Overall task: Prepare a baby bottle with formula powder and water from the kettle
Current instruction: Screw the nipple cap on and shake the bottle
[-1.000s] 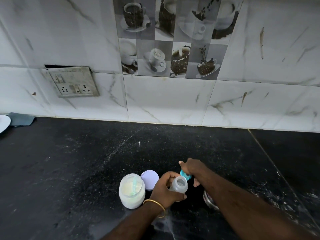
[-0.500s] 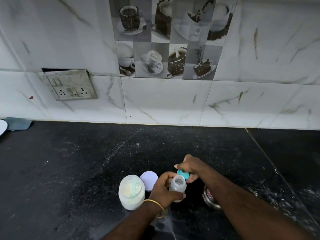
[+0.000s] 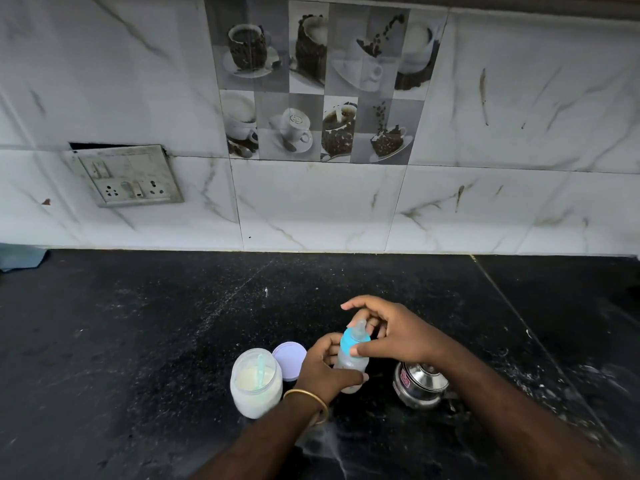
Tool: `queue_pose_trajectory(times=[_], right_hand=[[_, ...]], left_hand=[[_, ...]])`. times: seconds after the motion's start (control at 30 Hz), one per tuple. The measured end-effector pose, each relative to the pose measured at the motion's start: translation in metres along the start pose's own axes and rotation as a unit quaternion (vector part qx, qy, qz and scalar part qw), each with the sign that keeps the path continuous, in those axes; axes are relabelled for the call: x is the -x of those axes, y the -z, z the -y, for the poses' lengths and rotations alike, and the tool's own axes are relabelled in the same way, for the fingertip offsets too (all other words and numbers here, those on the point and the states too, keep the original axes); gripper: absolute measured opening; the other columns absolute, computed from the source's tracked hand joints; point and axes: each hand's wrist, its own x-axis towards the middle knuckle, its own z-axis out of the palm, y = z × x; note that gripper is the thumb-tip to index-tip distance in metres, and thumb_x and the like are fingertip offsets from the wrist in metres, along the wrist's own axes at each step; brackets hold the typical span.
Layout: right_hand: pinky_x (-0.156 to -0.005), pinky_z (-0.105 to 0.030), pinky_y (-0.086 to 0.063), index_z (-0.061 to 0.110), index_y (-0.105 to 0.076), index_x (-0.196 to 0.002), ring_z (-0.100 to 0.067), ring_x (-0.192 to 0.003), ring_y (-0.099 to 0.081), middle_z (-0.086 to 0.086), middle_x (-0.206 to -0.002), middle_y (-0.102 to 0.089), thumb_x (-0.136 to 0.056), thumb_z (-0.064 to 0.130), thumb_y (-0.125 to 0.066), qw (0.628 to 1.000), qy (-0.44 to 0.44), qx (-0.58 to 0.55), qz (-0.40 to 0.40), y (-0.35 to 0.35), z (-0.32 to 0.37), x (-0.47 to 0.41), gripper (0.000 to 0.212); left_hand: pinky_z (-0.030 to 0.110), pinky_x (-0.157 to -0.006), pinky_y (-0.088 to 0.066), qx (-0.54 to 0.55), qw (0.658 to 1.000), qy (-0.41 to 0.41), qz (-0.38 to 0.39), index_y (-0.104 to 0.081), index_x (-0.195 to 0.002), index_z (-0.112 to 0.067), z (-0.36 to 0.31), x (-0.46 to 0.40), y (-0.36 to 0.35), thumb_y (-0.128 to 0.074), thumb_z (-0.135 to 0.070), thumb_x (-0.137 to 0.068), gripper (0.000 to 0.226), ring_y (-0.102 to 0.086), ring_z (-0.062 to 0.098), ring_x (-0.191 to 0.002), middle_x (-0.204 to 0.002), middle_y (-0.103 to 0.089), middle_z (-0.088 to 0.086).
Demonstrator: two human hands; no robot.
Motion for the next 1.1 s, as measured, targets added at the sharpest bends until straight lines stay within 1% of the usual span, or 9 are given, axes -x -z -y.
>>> queue_pose_trajectory(times=[0.3,0.47,0.53,0.63,0.77,0.9,0.97,1.03,1.1], right_hand=[[-0.093,-0.03,-0.055,0.045,-0.049,-0.136,0.0,-0.108,-0.063,0.018,-0.119,-0.067,-0.075,0.018,-0.075,0.983,0.013,0.15,0.101,0.008,0.017,0.006,0.072],[-0.088,-0.035,-0.047,0.041,-0.04,-0.143,-0.014,-0.116,-0.059,0.008,-0.13,-0.062,-0.08,0.061,-0.068,0.922,-0.015,0.378,0.08,0.008,0.038,0.006,0.072],[-0.092,-0.036,-0.048,0.043,-0.037,-0.145,-0.013,-0.122,-0.056,0.01,-0.137,-0.057,-0.075,0.061,-0.072,0.928,-0.021,0.358,0.102,0.009,0.04,0.006,0.08],[-0.093,-0.037,-0.051,0.046,-0.048,-0.134,-0.009,-0.12,-0.056,0.015,-0.132,-0.057,-0.079,0.034,-0.077,0.93,0.008,0.332,0.157,0.013,0.042,0.004,0.063],[-0.079,-0.035,-0.049,0.039,-0.056,-0.123,-0.017,-0.105,-0.063,0.008,-0.116,-0.065,-0.079,0.056,-0.069,0.888,0.0,0.449,0.103,0.009,0.041,0.0,0.049],[-0.086,-0.04,-0.053,0.047,-0.05,-0.125,-0.013,-0.112,-0.06,0.013,-0.124,-0.059,-0.078,0.039,-0.075,0.908,-0.009,0.392,0.145,0.011,0.042,-0.002,0.054],[-0.081,-0.036,-0.05,0.041,-0.055,-0.123,-0.018,-0.107,-0.063,0.007,-0.118,-0.064,-0.082,0.05,-0.068,0.889,-0.014,0.44,0.124,0.01,0.043,-0.002,0.044],[-0.079,-0.035,-0.048,0.037,-0.054,-0.126,-0.02,-0.104,-0.064,0.005,-0.117,-0.065,-0.08,0.062,-0.065,0.883,-0.023,0.458,0.099,0.009,0.042,-0.003,0.053],[-0.083,-0.038,-0.052,0.041,-0.049,-0.129,-0.017,-0.11,-0.062,0.008,-0.123,-0.062,-0.079,0.05,-0.071,0.896,-0.011,0.429,0.114,0.01,0.043,-0.003,0.055]], left_hand=[[0.014,-0.073,-0.051,0.006,1.0,-0.007,0.009,-0.064,-0.101,-0.027,-0.007,0.004,0.0,-0.088,-0.013,-0.046,0.062,-0.066,0.007,-0.091,-0.099,-0.071,-0.005],[0.016,-0.075,-0.051,-0.014,1.0,-0.012,0.023,-0.066,-0.099,-0.026,-0.007,0.001,0.001,-0.09,-0.016,-0.044,0.061,-0.066,0.002,-0.086,-0.094,-0.071,-0.006],[0.019,-0.08,-0.052,-0.018,0.999,-0.02,0.019,-0.066,-0.101,-0.027,-0.006,0.0,0.0,-0.09,-0.025,-0.042,0.064,-0.067,0.006,-0.092,-0.097,-0.073,-0.007],[0.019,-0.08,-0.053,-0.014,1.0,-0.017,0.015,-0.065,-0.103,-0.025,-0.006,-0.002,0.001,-0.091,-0.016,-0.045,0.065,-0.068,0.011,-0.094,-0.099,-0.073,-0.004],[0.012,-0.073,-0.05,-0.027,0.999,-0.018,0.025,-0.065,-0.102,-0.021,-0.006,-0.002,0.002,-0.089,0.0,-0.055,0.057,-0.065,0.001,-0.084,-0.094,-0.07,-0.004],[0.014,-0.074,-0.051,-0.02,1.0,-0.009,0.02,-0.065,-0.102,-0.023,-0.006,-0.004,0.001,-0.091,-0.003,-0.053,0.059,-0.067,0.0,-0.085,-0.096,-0.071,-0.005],[0.016,-0.076,-0.051,-0.023,1.0,-0.012,0.018,-0.066,-0.103,-0.023,-0.005,-0.005,0.001,-0.091,-0.011,-0.048,0.061,-0.066,0.006,-0.089,-0.098,-0.072,-0.004],[0.016,-0.076,-0.051,-0.021,1.0,-0.016,0.015,-0.066,-0.104,-0.021,-0.005,-0.006,0.001,-0.09,-0.013,-0.047,0.062,-0.065,0.008,-0.091,-0.099,-0.072,-0.002],[0.015,-0.076,-0.051,-0.017,1.0,-0.016,0.015,-0.066,-0.105,-0.022,-0.005,-0.007,0.0,-0.091,-0.009,-0.049,0.062,-0.065,0.006,-0.09,-0.1,-0.072,-0.002]])
